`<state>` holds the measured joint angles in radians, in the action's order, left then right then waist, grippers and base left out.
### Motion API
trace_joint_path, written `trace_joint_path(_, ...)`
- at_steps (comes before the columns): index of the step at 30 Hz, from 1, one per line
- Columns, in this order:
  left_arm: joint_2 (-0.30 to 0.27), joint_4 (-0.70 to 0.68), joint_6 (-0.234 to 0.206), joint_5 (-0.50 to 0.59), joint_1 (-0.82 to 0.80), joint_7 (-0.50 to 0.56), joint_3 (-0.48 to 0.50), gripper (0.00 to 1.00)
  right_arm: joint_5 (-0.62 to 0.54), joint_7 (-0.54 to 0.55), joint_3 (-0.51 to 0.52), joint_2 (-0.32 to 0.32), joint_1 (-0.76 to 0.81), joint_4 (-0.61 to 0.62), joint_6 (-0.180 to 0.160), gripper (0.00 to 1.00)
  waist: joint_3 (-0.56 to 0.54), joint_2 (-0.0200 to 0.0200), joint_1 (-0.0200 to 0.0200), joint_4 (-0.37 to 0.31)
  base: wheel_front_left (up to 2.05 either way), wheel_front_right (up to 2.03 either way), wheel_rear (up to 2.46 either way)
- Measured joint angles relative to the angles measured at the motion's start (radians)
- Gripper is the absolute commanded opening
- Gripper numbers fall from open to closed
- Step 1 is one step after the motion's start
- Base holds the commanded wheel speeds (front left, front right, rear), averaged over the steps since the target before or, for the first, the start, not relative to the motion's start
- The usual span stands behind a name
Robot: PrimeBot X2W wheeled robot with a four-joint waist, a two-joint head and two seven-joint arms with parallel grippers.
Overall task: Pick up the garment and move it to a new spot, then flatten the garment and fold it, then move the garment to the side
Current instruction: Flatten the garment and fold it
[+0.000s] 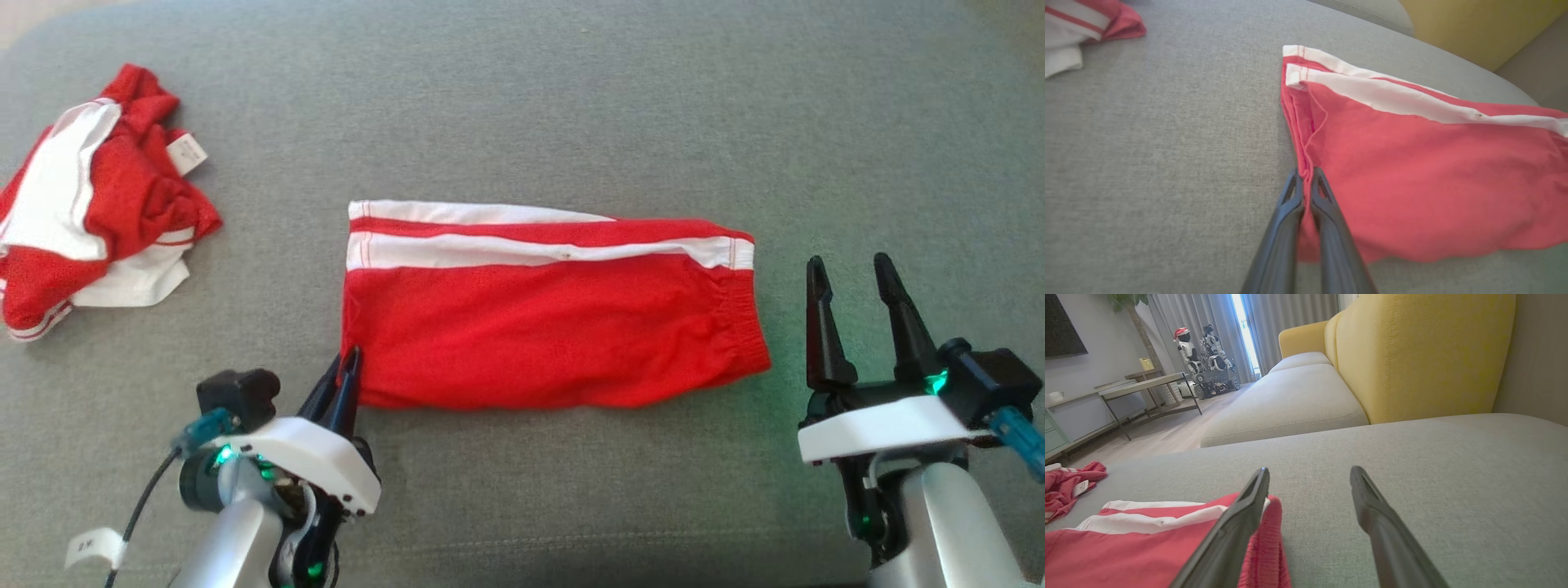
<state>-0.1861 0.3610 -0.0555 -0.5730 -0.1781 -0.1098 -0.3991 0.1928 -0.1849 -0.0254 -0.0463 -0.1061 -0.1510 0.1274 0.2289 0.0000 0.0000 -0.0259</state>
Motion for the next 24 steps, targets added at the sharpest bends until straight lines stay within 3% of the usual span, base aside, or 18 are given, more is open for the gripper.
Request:
trace_joint_path(1, -0.003, -0.014, -0.006, 0.000, 0.008, 0.006, -0.003, 0.03, 0.000, 0.001, 0.001, 0.000, 0.000, 0.003, 0.000, 1.00, -0.003, 0.0000, 0.0000, 0.004, 0.00, 0.00, 0.00)
trace_joint_path(3, -0.007, -0.032, -0.013, 0.000, 0.012, 0.013, -0.004, 1.00, -0.001, 0.007, 0.001, 0.000, -0.001, 0.010, 0.000, 1.00, -0.004, 0.0000, 0.0000, 0.006, 0.00, 0.00, 0.00)
trace_joint_path(7, -0.015, -0.040, -0.031, 0.012, 0.011, 0.008, -0.003, 1.00, -0.001, 0.019, -0.001, 0.000, 0.000, 0.011, 0.000, 1.00, -0.007, 0.0000, 0.0000, -0.002, 0.00, 0.00, 0.00)
trace_joint_path(15, -0.029, -0.101, -0.085, 0.092, -0.011, -0.128, 0.044, 1.00, -0.010, 0.027, 0.006, 0.000, 0.000, 0.011, 0.000, 1.00, -0.021, 0.0000, 0.0000, -0.006, 0.00, 0.00, 0.00)
trace_joint_path(24, -0.040, -0.202, -0.113, 0.195, -0.008, -0.140, 0.104, 1.00, -0.029, 0.046, 0.028, 0.000, 0.000, 0.008, 0.000, 1.00, -0.050, 0.0000, 0.0000, 0.009, 0.00, 0.00, 0.00)
